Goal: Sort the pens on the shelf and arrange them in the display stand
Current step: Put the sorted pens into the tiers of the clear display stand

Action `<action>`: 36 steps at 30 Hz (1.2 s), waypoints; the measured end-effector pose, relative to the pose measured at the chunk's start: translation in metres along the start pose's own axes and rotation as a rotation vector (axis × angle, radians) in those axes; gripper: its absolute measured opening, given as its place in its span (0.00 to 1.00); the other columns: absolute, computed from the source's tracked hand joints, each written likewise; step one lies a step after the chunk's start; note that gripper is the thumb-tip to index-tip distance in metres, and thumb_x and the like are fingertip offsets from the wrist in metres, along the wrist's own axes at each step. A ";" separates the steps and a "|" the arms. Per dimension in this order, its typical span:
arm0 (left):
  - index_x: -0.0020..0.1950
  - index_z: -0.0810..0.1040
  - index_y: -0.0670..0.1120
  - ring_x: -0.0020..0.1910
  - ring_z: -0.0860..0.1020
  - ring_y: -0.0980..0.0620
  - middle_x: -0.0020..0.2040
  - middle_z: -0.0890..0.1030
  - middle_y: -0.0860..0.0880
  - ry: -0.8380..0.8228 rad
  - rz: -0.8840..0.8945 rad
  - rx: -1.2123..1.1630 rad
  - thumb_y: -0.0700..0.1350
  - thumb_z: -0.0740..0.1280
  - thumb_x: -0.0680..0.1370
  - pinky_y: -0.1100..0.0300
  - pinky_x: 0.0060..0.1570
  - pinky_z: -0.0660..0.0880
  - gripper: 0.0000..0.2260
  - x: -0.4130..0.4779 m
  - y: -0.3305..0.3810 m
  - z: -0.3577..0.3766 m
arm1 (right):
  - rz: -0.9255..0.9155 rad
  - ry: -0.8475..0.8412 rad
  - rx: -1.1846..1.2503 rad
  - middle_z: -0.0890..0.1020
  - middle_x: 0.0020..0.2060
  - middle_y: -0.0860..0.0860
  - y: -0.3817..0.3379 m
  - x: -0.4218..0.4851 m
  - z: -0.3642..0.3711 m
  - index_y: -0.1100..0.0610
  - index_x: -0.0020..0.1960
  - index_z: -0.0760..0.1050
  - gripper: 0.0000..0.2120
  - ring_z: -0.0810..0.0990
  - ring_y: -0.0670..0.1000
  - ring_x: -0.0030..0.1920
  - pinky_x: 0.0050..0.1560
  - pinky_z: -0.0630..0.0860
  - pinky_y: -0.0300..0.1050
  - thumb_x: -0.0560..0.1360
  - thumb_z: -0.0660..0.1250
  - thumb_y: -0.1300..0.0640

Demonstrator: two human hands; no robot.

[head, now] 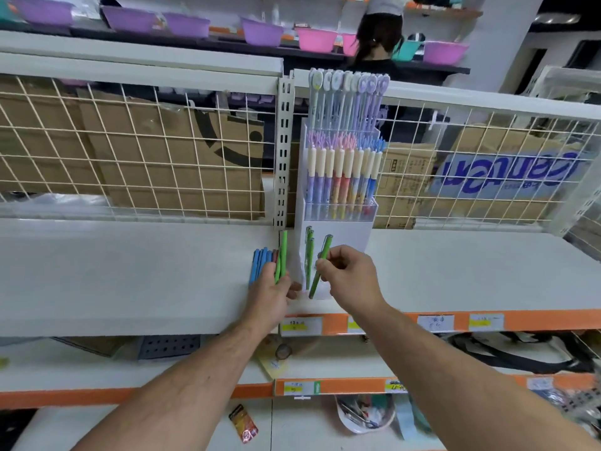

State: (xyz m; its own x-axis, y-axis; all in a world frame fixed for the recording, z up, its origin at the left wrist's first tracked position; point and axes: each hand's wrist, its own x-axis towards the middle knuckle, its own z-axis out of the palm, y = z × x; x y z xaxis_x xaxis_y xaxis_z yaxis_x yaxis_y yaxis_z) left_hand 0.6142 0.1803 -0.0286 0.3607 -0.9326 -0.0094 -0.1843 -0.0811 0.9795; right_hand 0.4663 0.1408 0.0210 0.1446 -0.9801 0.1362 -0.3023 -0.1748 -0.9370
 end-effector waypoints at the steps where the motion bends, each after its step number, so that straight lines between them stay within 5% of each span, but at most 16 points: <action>1: 0.47 0.70 0.50 0.38 0.82 0.50 0.45 0.84 0.44 0.009 -0.012 0.012 0.41 0.59 0.83 0.56 0.36 0.78 0.06 0.002 -0.001 0.003 | -0.007 0.005 -0.011 0.81 0.32 0.53 0.000 0.005 -0.007 0.53 0.38 0.78 0.07 0.76 0.49 0.33 0.38 0.76 0.51 0.74 0.72 0.57; 6: 0.55 0.71 0.52 0.40 0.82 0.46 0.46 0.83 0.43 0.080 -0.067 0.053 0.42 0.58 0.83 0.44 0.44 0.80 0.05 0.008 -0.012 0.011 | -0.054 0.008 -0.048 0.82 0.34 0.52 0.000 0.030 -0.031 0.54 0.39 0.79 0.07 0.77 0.50 0.34 0.42 0.79 0.53 0.75 0.73 0.58; 11: 0.59 0.70 0.49 0.40 0.83 0.47 0.42 0.84 0.46 0.153 -0.099 0.089 0.43 0.58 0.84 0.45 0.47 0.82 0.06 0.012 -0.015 0.016 | -0.088 -0.024 -0.064 0.82 0.38 0.52 0.000 0.053 -0.033 0.54 0.43 0.76 0.06 0.82 0.53 0.42 0.41 0.76 0.43 0.75 0.73 0.60; 26: 0.57 0.71 0.48 0.41 0.84 0.49 0.41 0.84 0.48 0.159 -0.112 0.113 0.44 0.57 0.84 0.46 0.50 0.81 0.04 0.016 -0.023 0.014 | -0.114 -0.115 -0.151 0.79 0.35 0.48 0.005 0.079 -0.010 0.54 0.43 0.75 0.07 0.76 0.46 0.35 0.30 0.70 0.30 0.78 0.70 0.60; 36: 0.58 0.71 0.48 0.40 0.83 0.51 0.41 0.84 0.49 0.130 -0.106 0.106 0.44 0.57 0.84 0.50 0.45 0.82 0.05 0.018 -0.026 0.012 | -0.090 -0.152 -0.331 0.82 0.38 0.52 0.017 0.075 0.000 0.57 0.45 0.77 0.06 0.79 0.52 0.39 0.37 0.73 0.42 0.78 0.71 0.56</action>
State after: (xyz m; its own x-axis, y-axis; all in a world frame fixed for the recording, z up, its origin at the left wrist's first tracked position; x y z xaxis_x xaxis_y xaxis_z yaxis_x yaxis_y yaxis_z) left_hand 0.6148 0.1616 -0.0564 0.4969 -0.8642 -0.0791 -0.2318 -0.2200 0.9476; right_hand 0.4718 0.0645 0.0154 0.3155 -0.9385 0.1403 -0.5665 -0.3049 -0.7656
